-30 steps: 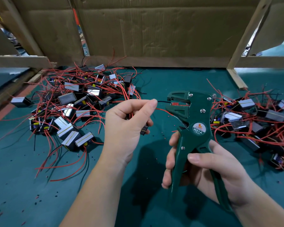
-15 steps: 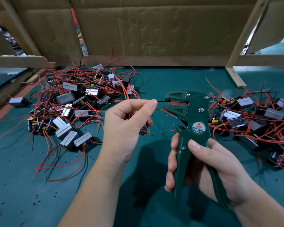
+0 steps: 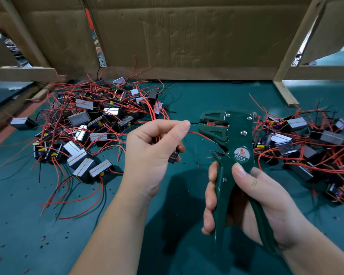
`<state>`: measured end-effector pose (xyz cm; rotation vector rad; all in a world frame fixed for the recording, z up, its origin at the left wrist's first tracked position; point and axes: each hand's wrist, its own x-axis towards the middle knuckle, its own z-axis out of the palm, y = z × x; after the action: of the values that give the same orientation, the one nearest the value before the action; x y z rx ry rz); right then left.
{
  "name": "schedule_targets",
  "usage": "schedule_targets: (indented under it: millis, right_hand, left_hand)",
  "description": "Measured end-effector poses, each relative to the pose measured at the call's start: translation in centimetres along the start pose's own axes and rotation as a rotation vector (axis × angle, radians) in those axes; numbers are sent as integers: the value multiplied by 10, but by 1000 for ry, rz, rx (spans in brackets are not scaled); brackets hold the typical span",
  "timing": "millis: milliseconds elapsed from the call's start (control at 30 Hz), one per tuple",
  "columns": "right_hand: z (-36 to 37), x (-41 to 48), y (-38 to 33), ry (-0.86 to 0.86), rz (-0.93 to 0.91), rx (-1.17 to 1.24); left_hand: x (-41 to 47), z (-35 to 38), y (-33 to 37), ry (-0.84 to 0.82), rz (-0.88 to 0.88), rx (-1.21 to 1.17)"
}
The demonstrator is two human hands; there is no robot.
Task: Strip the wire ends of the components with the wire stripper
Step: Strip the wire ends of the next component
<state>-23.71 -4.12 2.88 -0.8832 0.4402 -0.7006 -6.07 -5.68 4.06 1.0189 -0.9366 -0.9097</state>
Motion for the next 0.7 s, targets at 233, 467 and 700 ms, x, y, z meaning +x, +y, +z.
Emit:
schedule_targets:
  millis: [233,467,700]
  right_hand:
    - [4,3,3,16,0,25]
    - [2,1,0,-28,-10,35]
    - [2,1,1,-24,-6,17]
  left_hand:
    - [0,0,-2,1,-7,10]
    - [2,-1,0,16,-16,-9]
    - [0,1,0,0,-10,-5]
